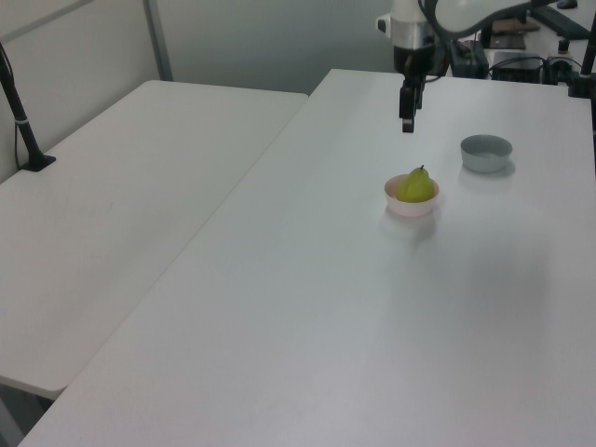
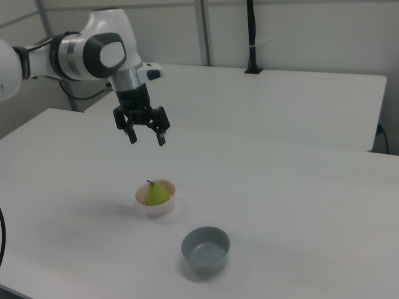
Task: Place the pear in the bowl
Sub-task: 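Open the gripper to release the pear and raise the arm away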
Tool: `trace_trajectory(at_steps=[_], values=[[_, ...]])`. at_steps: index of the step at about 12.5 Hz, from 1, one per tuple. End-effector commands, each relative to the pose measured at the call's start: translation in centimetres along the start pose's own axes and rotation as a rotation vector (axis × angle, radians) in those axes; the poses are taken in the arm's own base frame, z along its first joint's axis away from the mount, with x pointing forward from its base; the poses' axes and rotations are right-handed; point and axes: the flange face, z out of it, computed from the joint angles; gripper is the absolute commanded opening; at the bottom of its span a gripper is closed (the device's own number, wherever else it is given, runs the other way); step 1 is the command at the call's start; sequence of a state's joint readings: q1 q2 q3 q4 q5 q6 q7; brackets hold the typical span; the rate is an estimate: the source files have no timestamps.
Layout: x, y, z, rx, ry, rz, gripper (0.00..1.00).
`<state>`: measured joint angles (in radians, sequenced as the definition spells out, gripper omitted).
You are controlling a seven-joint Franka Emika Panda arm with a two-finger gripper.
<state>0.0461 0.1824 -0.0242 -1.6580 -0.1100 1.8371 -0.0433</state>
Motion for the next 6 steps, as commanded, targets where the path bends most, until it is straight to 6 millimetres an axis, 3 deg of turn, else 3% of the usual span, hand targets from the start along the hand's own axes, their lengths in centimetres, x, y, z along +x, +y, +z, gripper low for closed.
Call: trace_trajectory(at_steps=[1, 4, 6], values=[[-1.6, 0.0, -4.9, -0.005, 0.007, 0.088, 1.00], [-4.5, 0.5, -9.5, 0.081, 0.016, 0.154, 1.00], [-5.1, 0.1, -10.2, 0.085, 0.011, 0.152, 1.00]])
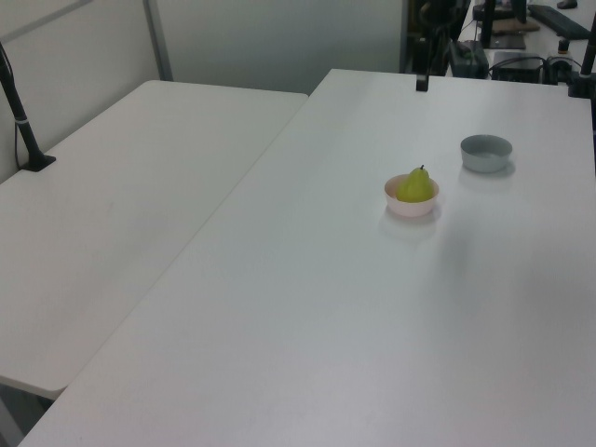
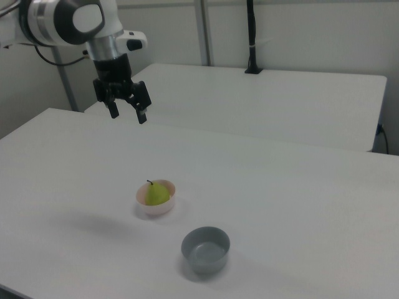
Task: Place the pear in the bowl
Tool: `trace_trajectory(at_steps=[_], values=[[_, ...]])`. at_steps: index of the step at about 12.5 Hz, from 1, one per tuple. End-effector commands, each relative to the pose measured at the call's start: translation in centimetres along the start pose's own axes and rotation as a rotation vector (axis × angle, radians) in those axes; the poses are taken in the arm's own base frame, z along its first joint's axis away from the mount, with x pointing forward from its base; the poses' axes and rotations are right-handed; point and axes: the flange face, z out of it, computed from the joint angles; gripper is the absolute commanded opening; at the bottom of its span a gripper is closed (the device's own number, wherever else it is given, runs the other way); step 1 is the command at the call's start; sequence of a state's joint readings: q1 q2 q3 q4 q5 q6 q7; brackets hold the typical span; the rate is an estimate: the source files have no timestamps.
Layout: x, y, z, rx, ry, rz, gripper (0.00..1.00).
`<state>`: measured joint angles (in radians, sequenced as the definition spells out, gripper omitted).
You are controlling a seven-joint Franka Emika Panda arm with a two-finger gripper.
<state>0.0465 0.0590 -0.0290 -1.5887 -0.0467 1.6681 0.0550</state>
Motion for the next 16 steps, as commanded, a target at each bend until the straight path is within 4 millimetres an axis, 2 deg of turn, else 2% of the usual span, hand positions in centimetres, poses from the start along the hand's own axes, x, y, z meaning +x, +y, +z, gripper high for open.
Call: trace_trajectory(at_steps=[1, 4, 16], values=[[-1.68, -0.92, -1.47, 0.019, -0.016, 0.011, 1.00], [-2.20, -0.49, -2.32, 0.022, -0.009, 0.009, 1.00], [-2.35, -0.66, -2.17, -0.010, -0.021, -0.073, 1.00]])
